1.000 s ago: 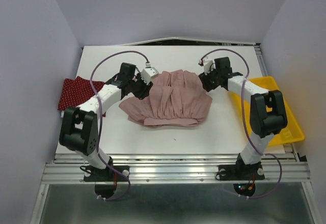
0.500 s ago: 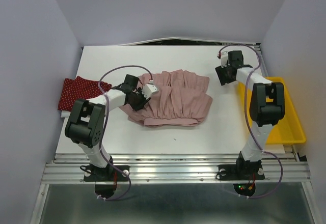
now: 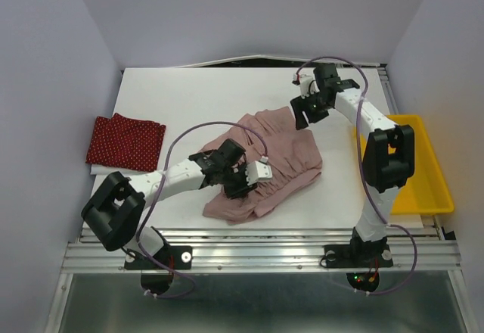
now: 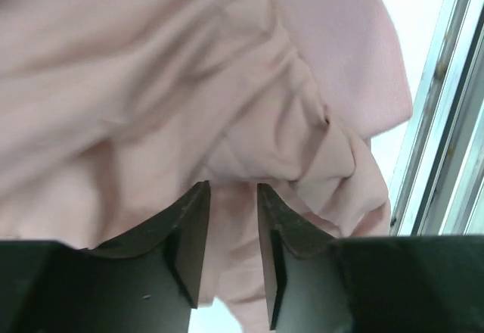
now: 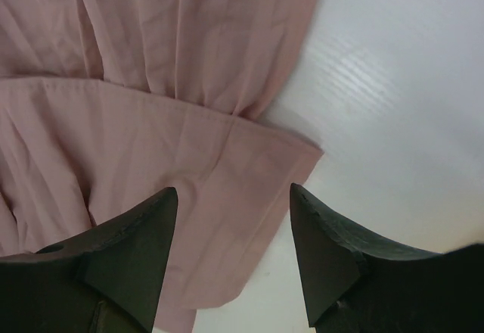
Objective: Fold and stack the skirts
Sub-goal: Flatten the skirt out
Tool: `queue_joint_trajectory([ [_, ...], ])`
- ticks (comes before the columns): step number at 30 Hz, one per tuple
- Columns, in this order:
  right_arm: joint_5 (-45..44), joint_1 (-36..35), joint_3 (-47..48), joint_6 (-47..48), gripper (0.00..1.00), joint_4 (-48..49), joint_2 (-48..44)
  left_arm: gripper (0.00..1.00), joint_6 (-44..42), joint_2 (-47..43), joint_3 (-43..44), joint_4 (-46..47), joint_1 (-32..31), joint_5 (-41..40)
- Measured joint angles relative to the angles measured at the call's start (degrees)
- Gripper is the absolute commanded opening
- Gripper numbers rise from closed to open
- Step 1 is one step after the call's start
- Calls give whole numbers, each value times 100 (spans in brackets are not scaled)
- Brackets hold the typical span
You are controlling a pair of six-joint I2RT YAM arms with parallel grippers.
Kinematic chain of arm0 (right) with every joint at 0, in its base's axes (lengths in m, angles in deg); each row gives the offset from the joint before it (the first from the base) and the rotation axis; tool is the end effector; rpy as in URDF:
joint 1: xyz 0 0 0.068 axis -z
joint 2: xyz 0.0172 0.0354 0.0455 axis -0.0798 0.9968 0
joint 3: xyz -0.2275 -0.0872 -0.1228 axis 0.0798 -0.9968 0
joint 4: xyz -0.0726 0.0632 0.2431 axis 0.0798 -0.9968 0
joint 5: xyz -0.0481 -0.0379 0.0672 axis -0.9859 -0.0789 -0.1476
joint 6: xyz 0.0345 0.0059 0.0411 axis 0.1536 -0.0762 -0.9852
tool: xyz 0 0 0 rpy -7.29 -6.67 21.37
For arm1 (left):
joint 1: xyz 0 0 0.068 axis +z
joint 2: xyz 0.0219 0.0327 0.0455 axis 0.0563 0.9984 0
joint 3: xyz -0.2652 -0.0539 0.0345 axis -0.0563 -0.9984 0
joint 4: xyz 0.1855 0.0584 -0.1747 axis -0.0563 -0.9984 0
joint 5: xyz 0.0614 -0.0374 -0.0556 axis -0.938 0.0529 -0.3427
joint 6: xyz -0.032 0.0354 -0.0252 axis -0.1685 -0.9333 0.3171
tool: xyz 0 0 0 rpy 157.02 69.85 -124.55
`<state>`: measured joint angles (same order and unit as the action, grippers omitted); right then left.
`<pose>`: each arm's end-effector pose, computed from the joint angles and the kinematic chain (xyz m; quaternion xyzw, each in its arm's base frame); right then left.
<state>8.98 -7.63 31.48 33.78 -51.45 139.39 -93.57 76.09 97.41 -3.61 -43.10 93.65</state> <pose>0.4109 0.0977 0.2533 -0.2722 0.9218 0.1076 0.2543 0.1892 -0.2187 0.1949 0.6414 0.6720 -0.2274 0.2922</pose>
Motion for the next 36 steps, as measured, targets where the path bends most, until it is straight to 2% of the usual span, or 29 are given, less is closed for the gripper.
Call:
queue_joint_trajectory([
  [5,50,20,-120,-20,66,-348,201,46,186,-496,546,7,201,63],
  [10,-116,-184,306,-4,66,-310,1300,45,216,-769,800,-2,911,66],
  [14,-275,-592,1303,144,65,-26,1934,45,-79,-756,555,-63,1508,-219],
  [17,-330,-916,1902,345,66,271,2352,45,-479,-741,225,-55,1611,-474],
  [21,-254,-1270,2013,704,69,785,2455,45,-861,-442,-142,-87,1591,-560],
  [25,74,-1469,1517,960,76,1329,2249,42,-1012,66,-184,-142,1362,-505],
  [26,140,-1491,1342,1016,82,1386,2118,41,-1014,201,-184,-136,1154,-490],
  [28,184,-1488,1150,1078,86,1429,1923,41,-986,400,-146,-114,686,-435],
  [33,68,-1392,1119,1121,88,1515,1351,43,-457,708,175,-48,-293,76],
  [36,81,-1213,1294,1078,87,1340,1027,47,105,758,466,-63,-625,313],
])
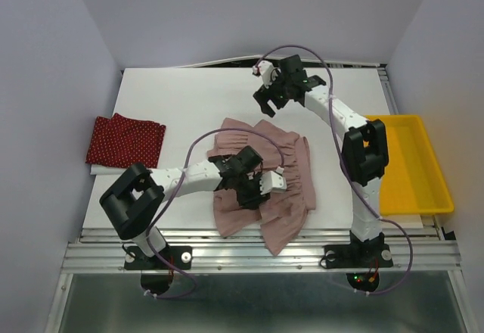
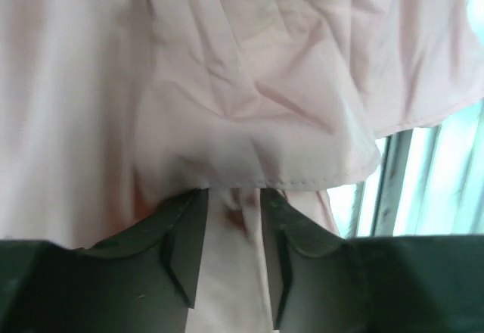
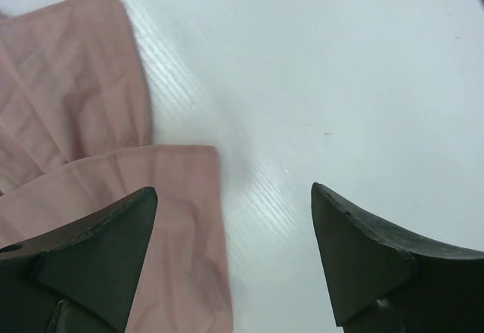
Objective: Fold and stack the skirts
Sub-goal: Flatten the skirt out, then fold the skirt
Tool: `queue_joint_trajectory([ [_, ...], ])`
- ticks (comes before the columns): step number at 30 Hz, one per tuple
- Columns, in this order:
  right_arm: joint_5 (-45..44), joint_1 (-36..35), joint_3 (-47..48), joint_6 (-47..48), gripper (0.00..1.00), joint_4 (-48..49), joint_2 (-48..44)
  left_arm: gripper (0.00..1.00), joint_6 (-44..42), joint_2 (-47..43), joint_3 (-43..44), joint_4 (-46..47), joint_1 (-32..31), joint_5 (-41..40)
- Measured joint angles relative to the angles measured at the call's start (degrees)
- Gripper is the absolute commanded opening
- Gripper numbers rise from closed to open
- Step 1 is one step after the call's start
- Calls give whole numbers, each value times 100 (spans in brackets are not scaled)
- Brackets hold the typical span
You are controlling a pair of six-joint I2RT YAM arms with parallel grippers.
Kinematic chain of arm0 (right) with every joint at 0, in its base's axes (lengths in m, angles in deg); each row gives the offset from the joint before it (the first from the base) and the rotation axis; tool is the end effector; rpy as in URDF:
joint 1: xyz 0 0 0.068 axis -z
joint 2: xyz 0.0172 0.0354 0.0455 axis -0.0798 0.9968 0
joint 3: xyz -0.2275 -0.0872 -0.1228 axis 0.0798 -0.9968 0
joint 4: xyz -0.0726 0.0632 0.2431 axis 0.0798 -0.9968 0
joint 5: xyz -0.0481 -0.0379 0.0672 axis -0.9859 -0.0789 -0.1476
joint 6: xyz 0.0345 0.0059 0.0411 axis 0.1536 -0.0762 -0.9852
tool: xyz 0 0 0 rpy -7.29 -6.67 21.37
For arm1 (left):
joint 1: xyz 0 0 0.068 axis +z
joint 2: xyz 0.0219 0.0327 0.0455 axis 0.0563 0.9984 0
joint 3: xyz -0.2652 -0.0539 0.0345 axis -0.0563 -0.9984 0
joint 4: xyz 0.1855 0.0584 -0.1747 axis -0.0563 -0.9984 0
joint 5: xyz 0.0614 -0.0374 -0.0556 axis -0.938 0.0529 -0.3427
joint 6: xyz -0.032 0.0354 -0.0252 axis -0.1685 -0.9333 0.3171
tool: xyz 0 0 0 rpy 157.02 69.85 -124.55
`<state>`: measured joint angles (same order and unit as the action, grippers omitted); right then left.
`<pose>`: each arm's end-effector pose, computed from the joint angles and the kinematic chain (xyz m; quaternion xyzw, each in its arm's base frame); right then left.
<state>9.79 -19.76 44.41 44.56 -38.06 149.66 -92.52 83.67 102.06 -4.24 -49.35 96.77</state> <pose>0.4416 0.2097 0.2621 -0.4470 0.8005 0.1077 0.3843 0.1774 -0.2580 0.1815 0.6751 0.6438 -0.2670 0.2420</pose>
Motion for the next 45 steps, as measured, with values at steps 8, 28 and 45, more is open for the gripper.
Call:
queue_joint_trajectory([
  [8,702,1200,544,59,83,-1283,-170,55,376,-420,1388,-588,573,330],
  [28,2496,1681,1786,678,83,-3891,1620,69,-570,4061,5906,-1628,3318,728],
  [45,2597,1681,861,1869,19,-4498,1606,0,-1134,3821,5062,-1631,3386,651],
])
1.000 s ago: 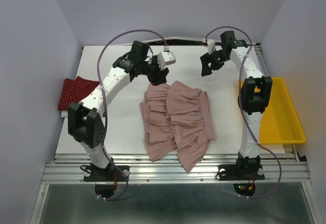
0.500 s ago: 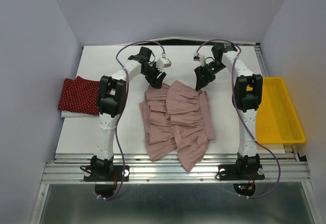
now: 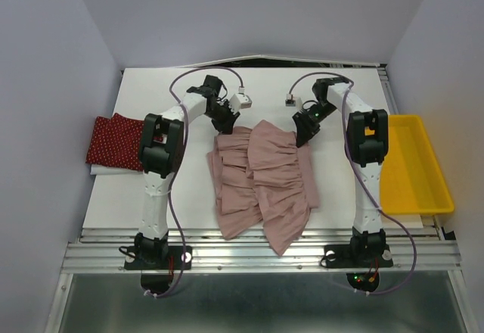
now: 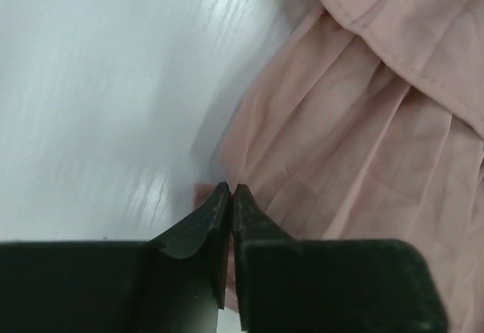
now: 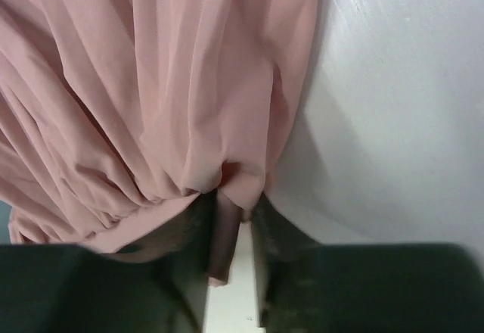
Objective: Fold and stack the skirts
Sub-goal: Fold the skirt
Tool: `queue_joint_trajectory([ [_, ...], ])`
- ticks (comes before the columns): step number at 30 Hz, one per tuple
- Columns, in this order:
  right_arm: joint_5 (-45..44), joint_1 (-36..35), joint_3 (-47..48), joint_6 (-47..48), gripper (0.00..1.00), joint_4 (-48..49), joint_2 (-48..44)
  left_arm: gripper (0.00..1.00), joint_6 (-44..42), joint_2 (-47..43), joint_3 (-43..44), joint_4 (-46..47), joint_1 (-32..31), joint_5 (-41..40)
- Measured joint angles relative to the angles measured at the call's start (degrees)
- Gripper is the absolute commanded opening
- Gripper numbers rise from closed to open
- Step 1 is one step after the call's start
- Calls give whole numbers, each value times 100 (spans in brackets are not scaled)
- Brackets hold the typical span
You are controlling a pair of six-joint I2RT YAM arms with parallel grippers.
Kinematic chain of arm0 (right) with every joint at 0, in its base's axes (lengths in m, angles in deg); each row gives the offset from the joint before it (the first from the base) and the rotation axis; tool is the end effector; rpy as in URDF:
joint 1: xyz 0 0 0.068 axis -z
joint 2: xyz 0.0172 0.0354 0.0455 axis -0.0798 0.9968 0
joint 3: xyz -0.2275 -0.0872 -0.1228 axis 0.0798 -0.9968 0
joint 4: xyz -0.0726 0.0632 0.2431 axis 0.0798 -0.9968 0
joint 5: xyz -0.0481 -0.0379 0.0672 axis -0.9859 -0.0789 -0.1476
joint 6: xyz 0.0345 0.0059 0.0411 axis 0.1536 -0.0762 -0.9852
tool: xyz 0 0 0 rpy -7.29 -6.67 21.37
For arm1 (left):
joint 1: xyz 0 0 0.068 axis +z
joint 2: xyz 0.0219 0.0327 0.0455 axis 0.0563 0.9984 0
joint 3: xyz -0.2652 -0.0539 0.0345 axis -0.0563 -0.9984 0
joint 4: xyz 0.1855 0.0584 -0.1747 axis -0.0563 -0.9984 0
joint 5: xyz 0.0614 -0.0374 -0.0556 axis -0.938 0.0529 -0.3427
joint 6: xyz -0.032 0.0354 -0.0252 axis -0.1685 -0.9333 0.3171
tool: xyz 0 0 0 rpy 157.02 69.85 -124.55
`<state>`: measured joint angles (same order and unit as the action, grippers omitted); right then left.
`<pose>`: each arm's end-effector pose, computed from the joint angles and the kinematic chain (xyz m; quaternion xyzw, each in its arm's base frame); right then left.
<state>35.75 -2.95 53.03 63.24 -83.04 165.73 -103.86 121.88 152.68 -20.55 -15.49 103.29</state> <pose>0.4467 0.0825 0.1583 -0.4052 0.8434 0.3478 0.0602 0.4537 -0.1742 0.1710 0.5397 0.7554 -0.2150 0.3029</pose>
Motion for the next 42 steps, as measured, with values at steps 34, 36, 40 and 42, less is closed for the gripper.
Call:
queue_joint_trajectory([
  [34,758,-247,-5755,2253,1,5152,-5066,0,-872,-4321,-1897,-942,225,146],
  [36,675,-356,-6227,2601,1,5296,-5309,0,-887,-4675,-2594,-868,72,61],
  [40,376,-654,-6854,2946,1,5619,-5431,0,-767,-4778,-3873,-367,-254,-422],
  [42,195,-767,-7099,3010,3,5829,-5425,0,-660,-4660,-4433,-129,-382,-704],
])
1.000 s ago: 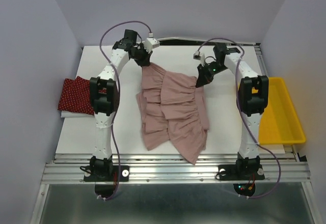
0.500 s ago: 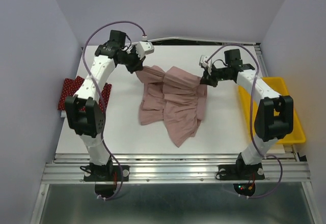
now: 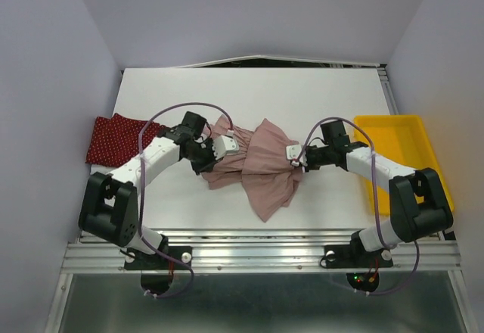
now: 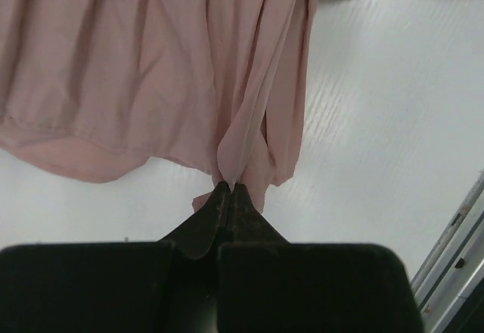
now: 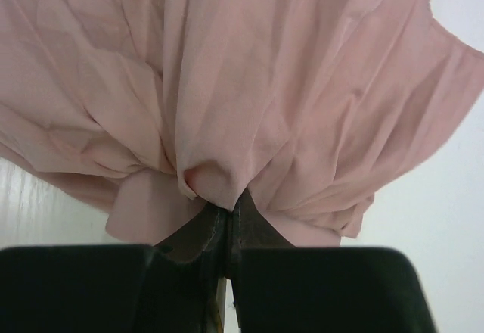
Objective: Fold and stack the skirts
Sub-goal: Fold the skirt
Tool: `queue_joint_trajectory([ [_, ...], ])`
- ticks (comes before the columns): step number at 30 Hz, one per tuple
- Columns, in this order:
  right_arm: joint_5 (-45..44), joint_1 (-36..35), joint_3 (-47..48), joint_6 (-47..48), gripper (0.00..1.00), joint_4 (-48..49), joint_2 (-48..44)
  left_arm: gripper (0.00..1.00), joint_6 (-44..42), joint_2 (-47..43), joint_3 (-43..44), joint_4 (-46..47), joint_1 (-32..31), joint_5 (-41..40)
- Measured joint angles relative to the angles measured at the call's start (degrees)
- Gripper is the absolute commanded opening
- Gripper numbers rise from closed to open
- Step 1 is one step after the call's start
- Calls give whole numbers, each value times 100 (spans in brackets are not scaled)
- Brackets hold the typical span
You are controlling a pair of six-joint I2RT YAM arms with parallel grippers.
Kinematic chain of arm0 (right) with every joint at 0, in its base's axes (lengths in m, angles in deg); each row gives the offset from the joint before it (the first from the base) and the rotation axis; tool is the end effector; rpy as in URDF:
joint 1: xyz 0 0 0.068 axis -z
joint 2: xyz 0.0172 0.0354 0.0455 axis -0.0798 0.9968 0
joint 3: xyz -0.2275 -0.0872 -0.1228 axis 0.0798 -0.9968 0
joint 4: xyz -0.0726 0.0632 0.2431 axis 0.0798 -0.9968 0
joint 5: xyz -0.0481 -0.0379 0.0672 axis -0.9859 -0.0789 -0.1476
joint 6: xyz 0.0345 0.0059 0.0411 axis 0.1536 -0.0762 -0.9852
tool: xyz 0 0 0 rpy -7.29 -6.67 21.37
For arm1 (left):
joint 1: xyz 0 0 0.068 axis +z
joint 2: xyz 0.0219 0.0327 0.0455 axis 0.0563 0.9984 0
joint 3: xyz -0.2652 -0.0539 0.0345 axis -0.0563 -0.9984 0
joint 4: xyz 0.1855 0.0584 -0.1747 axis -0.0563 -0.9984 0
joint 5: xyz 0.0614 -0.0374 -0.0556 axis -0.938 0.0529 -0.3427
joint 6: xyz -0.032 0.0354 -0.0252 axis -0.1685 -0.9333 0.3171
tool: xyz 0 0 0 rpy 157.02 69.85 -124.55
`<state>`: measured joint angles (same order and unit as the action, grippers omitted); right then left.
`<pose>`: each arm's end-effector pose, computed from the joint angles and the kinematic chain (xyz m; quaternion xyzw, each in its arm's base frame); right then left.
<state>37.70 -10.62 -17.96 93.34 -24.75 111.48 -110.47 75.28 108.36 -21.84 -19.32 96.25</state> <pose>0.2621 0.0963 0.1907 -0.7137 0.5421 0.1593 0.4139 0.2616 -0.1255 0.2377 0.6028 0.7216 -0.1485 0.3063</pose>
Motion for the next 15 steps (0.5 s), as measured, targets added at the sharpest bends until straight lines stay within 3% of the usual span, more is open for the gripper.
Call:
queue_joint_trajectory([
  [7,-345,-264,-439,168,3,531,81,0,264,627,-328,914,-98,-529],
  [15,-540,-264,-442,269,2,588,-17,0,348,654,-308,1172,-103,-573],
])
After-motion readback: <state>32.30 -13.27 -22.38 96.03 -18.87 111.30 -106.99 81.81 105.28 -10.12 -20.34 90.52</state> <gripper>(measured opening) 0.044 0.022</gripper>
